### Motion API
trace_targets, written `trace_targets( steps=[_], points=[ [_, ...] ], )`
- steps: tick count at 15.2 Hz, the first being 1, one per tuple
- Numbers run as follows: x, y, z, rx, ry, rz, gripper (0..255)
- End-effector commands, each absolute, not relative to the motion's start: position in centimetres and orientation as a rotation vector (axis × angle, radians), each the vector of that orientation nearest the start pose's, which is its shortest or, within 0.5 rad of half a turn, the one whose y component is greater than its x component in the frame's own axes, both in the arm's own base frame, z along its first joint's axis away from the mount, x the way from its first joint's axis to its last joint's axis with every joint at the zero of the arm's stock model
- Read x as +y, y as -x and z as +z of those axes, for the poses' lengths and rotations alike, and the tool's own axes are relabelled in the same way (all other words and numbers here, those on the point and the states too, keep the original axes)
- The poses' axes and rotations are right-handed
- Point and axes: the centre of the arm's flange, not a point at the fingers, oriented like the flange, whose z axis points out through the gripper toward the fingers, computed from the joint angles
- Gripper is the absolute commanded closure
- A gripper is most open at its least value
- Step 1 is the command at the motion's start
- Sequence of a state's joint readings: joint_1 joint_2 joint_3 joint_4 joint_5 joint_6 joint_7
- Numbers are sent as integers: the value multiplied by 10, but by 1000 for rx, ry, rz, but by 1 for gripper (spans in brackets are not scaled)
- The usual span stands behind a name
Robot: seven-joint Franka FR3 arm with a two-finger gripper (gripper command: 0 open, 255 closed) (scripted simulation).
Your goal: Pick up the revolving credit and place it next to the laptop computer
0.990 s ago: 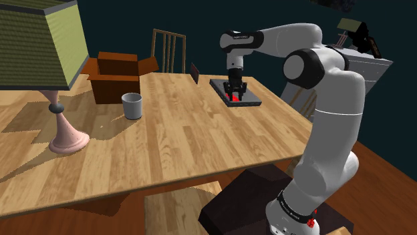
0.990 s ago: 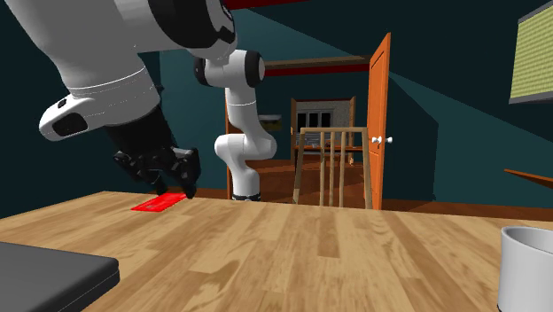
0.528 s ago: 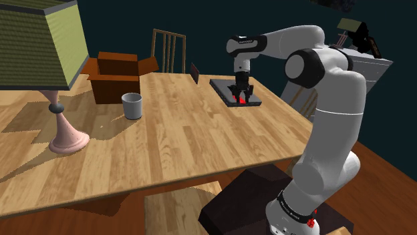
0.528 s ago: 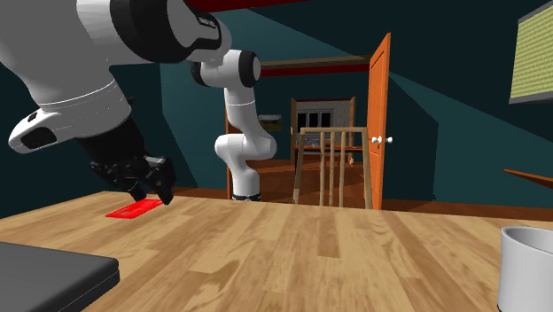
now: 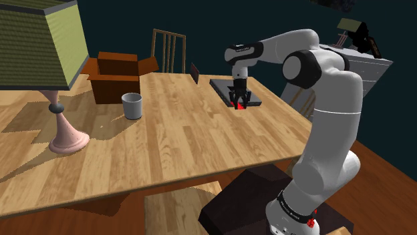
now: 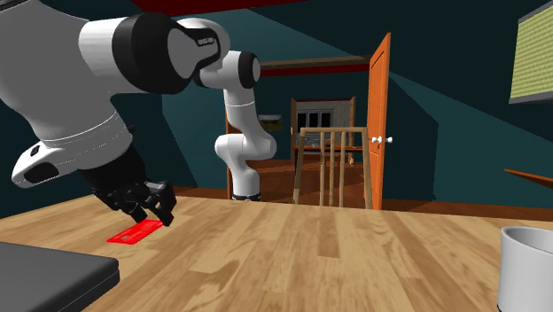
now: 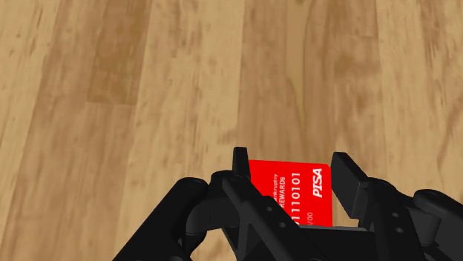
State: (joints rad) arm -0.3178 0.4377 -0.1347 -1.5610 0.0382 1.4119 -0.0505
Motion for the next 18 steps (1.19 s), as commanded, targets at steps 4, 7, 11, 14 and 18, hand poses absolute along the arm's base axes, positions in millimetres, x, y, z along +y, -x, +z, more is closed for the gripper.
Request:
trace_targets(
  steps=[4, 7, 11, 14, 18],
  points=[
    [-253, -551, 338, 592, 2835, 848, 255],
    [-252, -551, 323, 592, 2835, 848, 255],
    [-253, -551, 323, 592, 2835, 848, 255],
    [-253, -551, 323, 592, 2835, 849, 255],
    [-253, -551, 323, 592, 2835, 849, 0]
  ],
)
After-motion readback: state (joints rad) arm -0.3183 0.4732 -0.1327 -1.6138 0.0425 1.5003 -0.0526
